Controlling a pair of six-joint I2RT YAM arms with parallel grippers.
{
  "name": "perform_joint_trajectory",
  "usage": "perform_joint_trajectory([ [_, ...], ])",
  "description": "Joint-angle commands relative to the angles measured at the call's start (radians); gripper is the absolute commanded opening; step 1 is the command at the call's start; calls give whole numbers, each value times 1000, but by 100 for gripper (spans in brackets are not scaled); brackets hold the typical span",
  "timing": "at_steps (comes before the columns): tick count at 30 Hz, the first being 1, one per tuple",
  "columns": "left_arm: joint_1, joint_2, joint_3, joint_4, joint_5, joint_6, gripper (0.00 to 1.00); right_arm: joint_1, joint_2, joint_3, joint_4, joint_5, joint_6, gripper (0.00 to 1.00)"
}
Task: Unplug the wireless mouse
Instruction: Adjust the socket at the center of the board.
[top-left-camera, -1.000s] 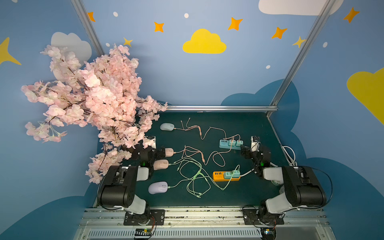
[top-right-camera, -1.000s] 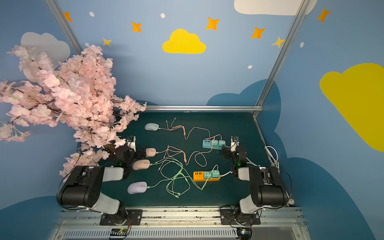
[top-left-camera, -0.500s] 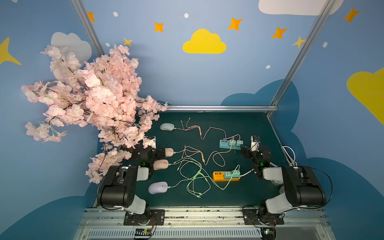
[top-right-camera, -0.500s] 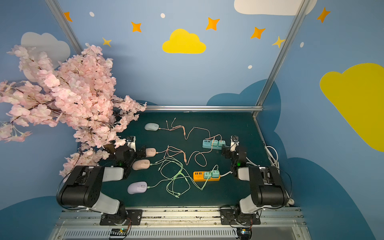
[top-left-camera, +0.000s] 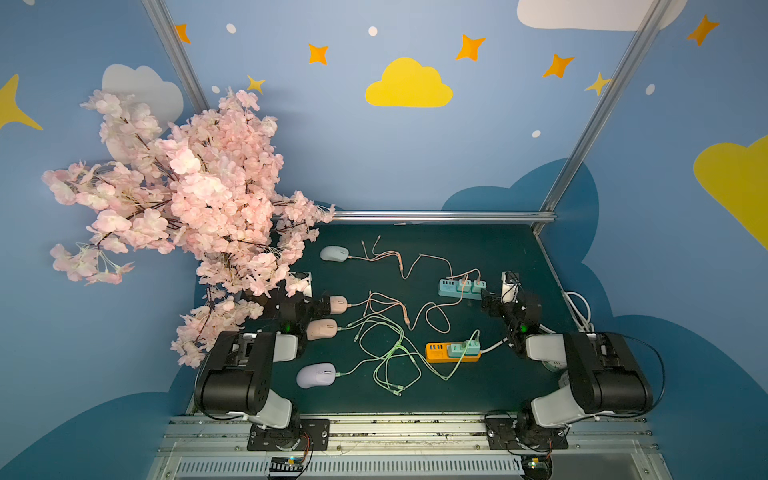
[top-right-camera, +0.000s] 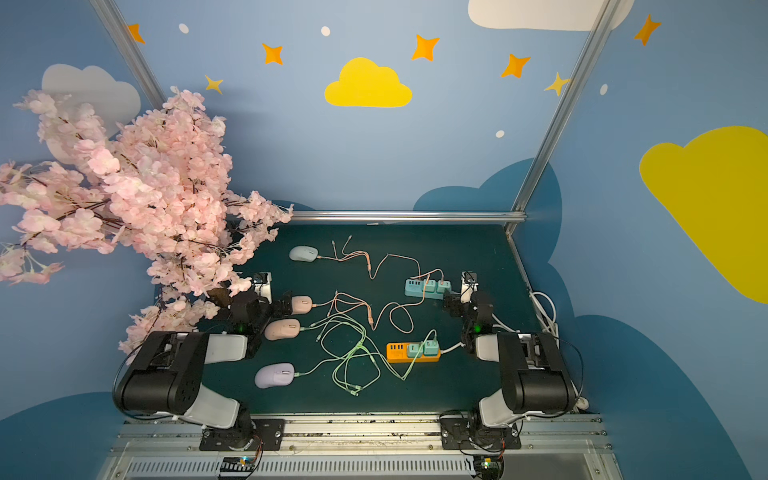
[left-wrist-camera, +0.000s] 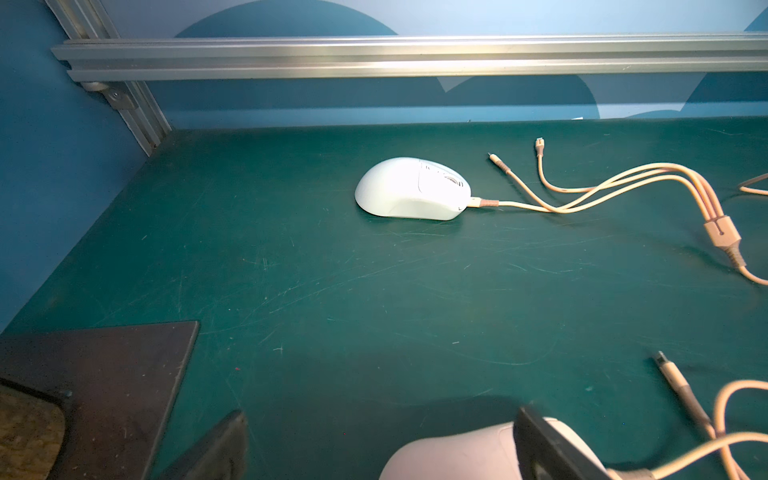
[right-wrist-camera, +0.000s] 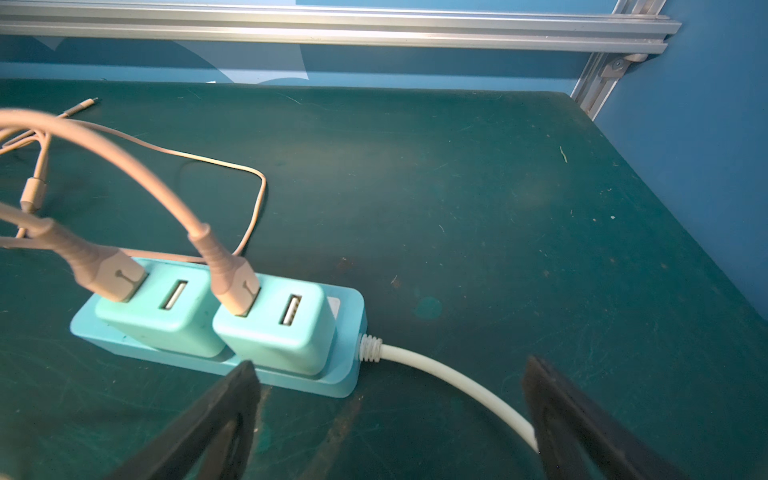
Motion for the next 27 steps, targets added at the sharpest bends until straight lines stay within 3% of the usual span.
perform_joint_trajectory([
  [1,5,9,12,7,13,6,99,-6,11,14,6,-14,2,99],
  [13,32,9,24,-16,72,-9,99,-23,10,14,2,-49,14,99],
  [21,31,5,18,-6,67,-5,99,12,-55,8,-22,40,-4,99],
  [25,-22,-165,-24,-54,-55,13,99,57,-247,246,-602,117,77,99],
  [27,-69,-315,-17,-200,-99,2,99,63,-329,267,-620,17,115,99],
])
